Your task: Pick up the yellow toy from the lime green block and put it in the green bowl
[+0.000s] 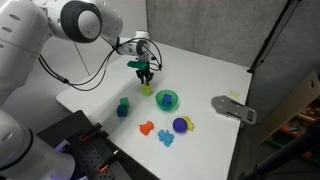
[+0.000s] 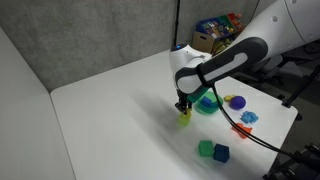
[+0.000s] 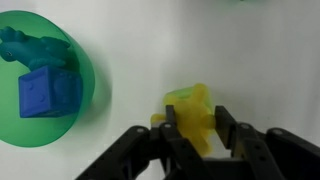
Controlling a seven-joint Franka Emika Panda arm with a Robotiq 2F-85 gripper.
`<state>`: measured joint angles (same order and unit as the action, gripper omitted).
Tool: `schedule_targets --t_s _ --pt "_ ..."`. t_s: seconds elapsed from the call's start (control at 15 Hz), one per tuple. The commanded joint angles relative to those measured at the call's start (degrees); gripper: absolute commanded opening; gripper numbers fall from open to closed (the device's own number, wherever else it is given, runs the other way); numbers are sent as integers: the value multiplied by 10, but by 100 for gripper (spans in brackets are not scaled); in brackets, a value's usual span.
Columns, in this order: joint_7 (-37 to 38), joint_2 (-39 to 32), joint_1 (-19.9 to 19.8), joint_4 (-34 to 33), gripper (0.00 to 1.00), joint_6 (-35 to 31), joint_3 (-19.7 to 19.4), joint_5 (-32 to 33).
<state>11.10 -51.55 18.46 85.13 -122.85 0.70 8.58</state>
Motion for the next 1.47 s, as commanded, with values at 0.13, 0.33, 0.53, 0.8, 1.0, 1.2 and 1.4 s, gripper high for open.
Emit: schedule_targets --t_s 0.13,0.33,0.53,0.8,1.0,1.2,1.4 --pt "3 22 -13 -19 9 26 -15 9" --pt "-2 48 -32 -13 9 41 -27 10" --pt "-5 80 -54 6 10 61 -40 13" --pt "-4 107 -78 26 8 99 -53 30" --pt "-2 112 -89 39 9 117 -53 41" --pt "-2 107 -92 53 9 123 -49 44" --pt "-3 108 -92 66 48 125 -48 45"
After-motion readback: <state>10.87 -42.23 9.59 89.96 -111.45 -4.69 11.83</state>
